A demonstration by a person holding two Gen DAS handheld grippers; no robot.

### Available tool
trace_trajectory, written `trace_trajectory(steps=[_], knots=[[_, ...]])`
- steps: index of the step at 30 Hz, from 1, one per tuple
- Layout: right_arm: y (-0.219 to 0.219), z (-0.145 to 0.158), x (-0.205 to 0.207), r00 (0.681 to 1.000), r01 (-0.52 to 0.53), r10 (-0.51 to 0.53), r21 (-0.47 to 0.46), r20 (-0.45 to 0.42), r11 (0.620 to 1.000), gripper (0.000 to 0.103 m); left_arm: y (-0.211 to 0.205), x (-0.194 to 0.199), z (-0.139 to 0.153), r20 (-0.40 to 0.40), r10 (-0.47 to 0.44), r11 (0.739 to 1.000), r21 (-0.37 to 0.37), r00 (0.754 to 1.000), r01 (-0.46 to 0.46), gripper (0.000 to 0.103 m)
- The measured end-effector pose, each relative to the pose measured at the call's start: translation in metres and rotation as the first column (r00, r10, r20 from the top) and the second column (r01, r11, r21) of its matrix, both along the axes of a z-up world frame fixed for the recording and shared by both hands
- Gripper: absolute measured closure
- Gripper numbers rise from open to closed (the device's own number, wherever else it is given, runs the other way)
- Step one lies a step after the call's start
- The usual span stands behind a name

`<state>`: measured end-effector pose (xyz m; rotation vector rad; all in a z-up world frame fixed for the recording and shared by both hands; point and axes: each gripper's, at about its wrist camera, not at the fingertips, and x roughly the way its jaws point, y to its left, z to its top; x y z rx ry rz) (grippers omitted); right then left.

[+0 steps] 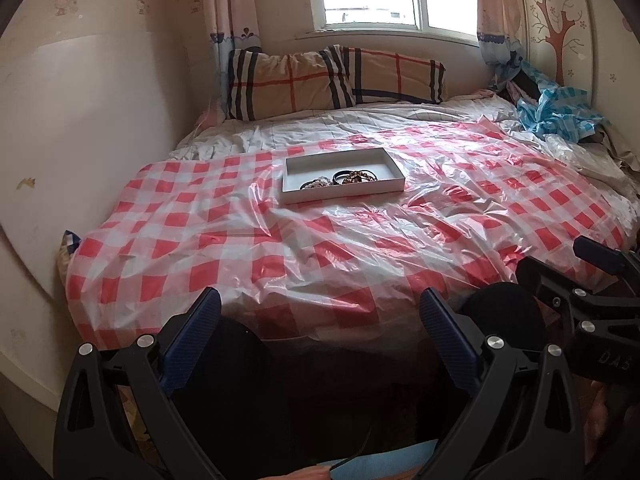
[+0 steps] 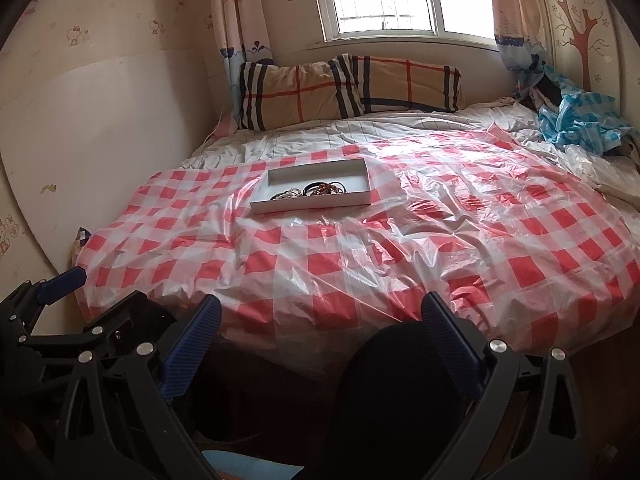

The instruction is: Organize jewelry

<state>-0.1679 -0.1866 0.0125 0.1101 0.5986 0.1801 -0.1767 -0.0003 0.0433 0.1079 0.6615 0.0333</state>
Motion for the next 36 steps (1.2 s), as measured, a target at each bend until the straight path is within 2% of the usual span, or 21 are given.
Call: trace_trajectory(steps=[4,9,36], knots=[[0.004,-0.001,-0.009,1.000,0.002,-0.002,-0.002,0.008,1.000,0.007,0.002,-0.009,-0.002,0.010,0.009,1.000,0.015,1.000,-0.009,0.008],[0.006,0.002,-0.017,1.000,0.007,-0.007,0.001,0.022,1.000,0.007,0.005,-0.015,-0.002,0.011,0.008,1.000,-0.001,1.000,-0.008,0.008],[0.011,0.004,-0.023,1.000,0.005,-0.005,-0.001,0.030,1.000,0.007,0.005,-0.015,-0.009,-0.010,-0.007,1.000,-0.027,1.000,0.006,0.008]])
